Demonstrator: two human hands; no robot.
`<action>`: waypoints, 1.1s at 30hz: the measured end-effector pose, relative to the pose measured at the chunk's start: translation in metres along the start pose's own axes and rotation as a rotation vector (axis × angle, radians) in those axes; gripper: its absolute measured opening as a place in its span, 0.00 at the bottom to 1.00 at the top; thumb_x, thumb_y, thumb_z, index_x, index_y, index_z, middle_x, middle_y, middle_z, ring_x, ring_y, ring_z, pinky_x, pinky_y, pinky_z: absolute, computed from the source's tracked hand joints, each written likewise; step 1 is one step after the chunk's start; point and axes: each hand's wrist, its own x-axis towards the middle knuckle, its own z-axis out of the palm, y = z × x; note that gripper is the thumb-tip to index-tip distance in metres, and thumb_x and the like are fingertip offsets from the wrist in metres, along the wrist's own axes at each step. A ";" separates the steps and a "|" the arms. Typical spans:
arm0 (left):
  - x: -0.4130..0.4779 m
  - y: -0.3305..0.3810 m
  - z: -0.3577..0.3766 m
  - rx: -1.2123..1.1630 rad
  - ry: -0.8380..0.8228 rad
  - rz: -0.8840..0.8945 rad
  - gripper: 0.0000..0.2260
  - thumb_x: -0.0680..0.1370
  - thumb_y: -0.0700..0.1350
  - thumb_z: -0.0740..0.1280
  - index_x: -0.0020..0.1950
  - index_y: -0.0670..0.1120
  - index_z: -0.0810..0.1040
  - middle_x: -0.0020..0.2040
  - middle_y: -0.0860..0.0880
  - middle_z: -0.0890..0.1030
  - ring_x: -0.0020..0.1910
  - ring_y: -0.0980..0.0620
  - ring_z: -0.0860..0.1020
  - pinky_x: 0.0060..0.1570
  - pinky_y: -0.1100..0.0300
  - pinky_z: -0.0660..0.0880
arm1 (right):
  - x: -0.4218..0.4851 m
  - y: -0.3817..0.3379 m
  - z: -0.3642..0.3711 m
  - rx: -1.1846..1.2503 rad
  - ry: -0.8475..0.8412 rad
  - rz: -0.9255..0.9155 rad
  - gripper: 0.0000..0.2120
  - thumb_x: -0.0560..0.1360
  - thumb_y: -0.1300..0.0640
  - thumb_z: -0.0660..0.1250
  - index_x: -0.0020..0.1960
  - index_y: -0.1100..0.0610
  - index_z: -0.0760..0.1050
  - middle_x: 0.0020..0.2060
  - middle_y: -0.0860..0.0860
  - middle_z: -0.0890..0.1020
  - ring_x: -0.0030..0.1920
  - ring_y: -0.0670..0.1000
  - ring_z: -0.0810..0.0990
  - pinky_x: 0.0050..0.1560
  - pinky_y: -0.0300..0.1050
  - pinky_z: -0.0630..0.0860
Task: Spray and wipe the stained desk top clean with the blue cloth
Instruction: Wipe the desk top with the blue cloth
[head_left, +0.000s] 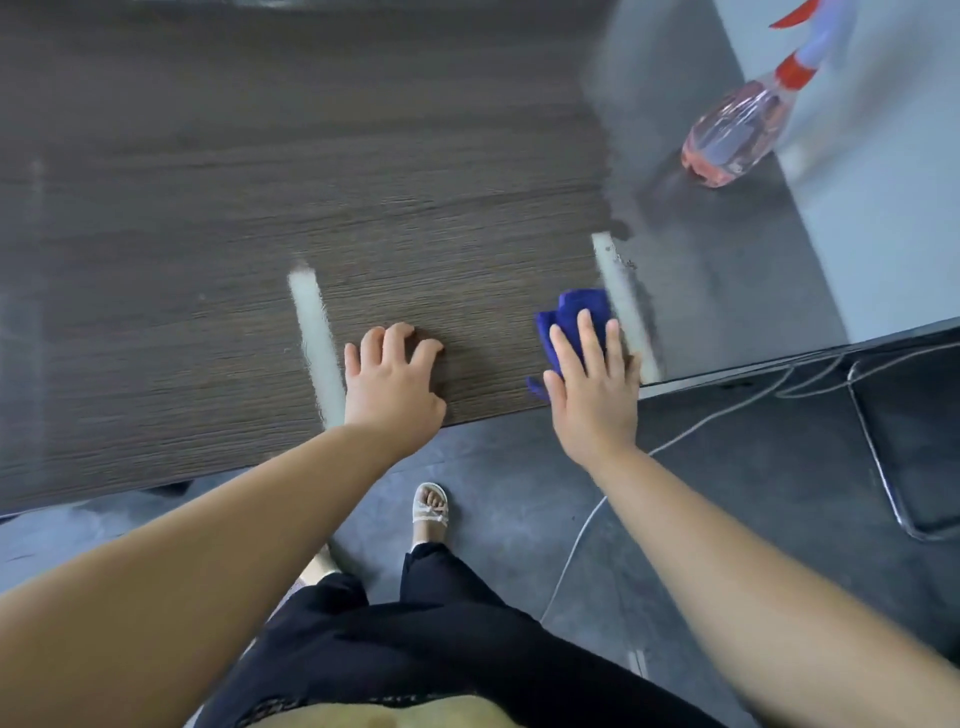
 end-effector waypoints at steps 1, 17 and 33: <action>0.000 0.000 0.000 0.005 0.005 0.000 0.26 0.74 0.48 0.64 0.71 0.51 0.63 0.72 0.45 0.58 0.71 0.40 0.55 0.72 0.43 0.51 | -0.002 -0.009 0.002 -0.010 -0.005 -0.084 0.24 0.78 0.47 0.51 0.71 0.52 0.68 0.72 0.56 0.66 0.72 0.65 0.62 0.64 0.71 0.60; 0.000 -0.005 0.003 0.048 0.002 0.043 0.28 0.74 0.49 0.64 0.73 0.51 0.61 0.74 0.45 0.56 0.72 0.40 0.53 0.72 0.43 0.49 | 0.032 0.124 -0.050 -0.282 -0.207 -0.596 0.48 0.65 0.37 0.71 0.76 0.53 0.54 0.75 0.56 0.49 0.75 0.59 0.46 0.71 0.60 0.50; 0.000 -0.011 0.003 0.086 -0.037 0.071 0.29 0.76 0.52 0.61 0.75 0.55 0.56 0.76 0.46 0.52 0.74 0.41 0.50 0.73 0.44 0.47 | 0.029 0.043 -0.008 -0.145 0.015 -0.752 0.46 0.59 0.46 0.80 0.70 0.59 0.63 0.69 0.63 0.68 0.68 0.62 0.69 0.68 0.58 0.63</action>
